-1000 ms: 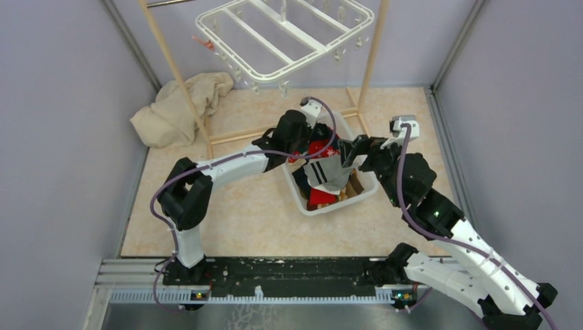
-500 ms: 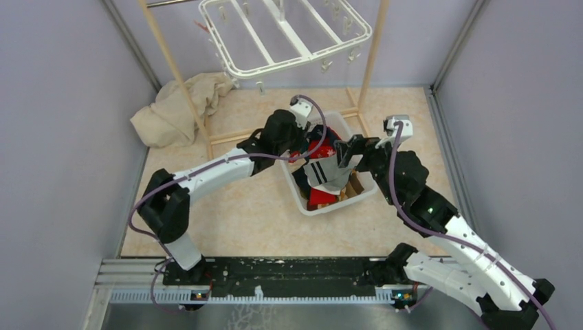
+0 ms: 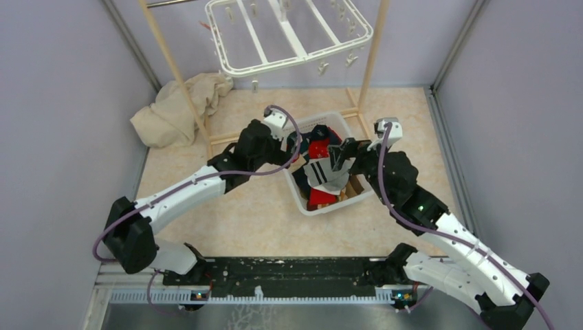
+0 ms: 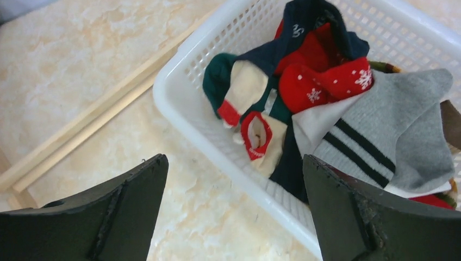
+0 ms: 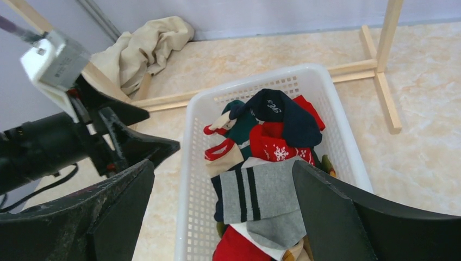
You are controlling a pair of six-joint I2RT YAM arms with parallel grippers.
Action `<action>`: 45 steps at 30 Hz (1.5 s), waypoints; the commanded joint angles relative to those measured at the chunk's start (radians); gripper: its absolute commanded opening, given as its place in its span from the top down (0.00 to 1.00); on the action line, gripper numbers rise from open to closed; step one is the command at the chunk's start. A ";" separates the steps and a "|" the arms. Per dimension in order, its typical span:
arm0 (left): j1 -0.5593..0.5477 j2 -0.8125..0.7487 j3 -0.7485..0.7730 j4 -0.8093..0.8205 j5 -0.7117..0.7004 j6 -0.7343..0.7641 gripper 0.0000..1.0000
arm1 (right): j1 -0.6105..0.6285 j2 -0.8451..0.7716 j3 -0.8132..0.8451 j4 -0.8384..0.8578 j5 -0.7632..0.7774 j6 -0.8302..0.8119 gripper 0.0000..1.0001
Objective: Remove the socks clipped to the hanger
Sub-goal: Place the sock in the bin, then reset both arms
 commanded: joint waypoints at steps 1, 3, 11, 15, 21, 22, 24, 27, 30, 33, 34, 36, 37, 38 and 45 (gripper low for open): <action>0.067 -0.103 -0.092 -0.010 0.050 -0.086 0.01 | -0.009 0.013 -0.019 0.083 -0.022 0.000 0.02; 0.107 -0.136 -0.123 -0.009 0.069 -0.112 0.01 | -0.011 0.029 -0.021 0.082 -0.018 -0.011 0.01; 0.258 -0.211 -0.170 -0.002 0.156 -0.145 0.01 | -0.140 0.100 -0.005 0.099 -0.101 -0.047 0.01; 0.316 -0.215 -0.155 0.005 0.137 -0.121 0.01 | -0.220 0.159 0.022 0.117 -0.132 -0.069 0.01; 0.422 -0.253 -0.175 0.077 0.092 -0.074 0.01 | -0.377 0.234 0.058 0.161 -0.182 -0.090 0.01; 0.450 -0.263 -0.191 0.084 0.085 -0.071 0.01 | -0.401 0.238 0.052 0.176 -0.182 -0.094 0.01; 0.514 -0.285 -0.242 0.155 0.095 -0.071 0.01 | -0.469 0.240 0.028 0.208 -0.198 -0.099 0.01; 0.598 -0.326 -0.352 0.286 0.113 -0.062 0.01 | -0.566 0.230 -0.051 0.292 -0.214 -0.101 0.01; 0.657 -0.341 -0.457 0.422 0.103 -0.029 0.01 | -0.630 0.183 -0.166 0.412 -0.161 -0.140 0.01; 0.705 -0.314 -0.540 0.562 0.105 -0.002 0.01 | -0.650 0.137 -0.295 0.561 -0.083 -0.212 0.01; 0.718 -0.302 -0.567 0.612 0.122 0.012 0.01 | -0.653 0.130 -0.333 0.620 -0.051 -0.230 0.01; 0.730 -0.269 -0.614 0.704 0.154 0.040 0.01 | -0.661 0.132 -0.396 0.698 -0.018 -0.261 0.01; 0.733 -0.248 -0.634 0.750 0.162 0.065 0.01 | -0.662 0.139 -0.426 0.743 -0.003 -0.279 0.01; 0.735 -0.226 -0.646 0.779 0.170 0.077 0.01 | -0.662 0.151 -0.455 0.789 0.011 -0.296 0.01; 0.738 -0.091 -0.704 0.931 0.130 0.069 0.01 | -0.662 0.292 -0.606 1.064 0.056 -0.335 0.02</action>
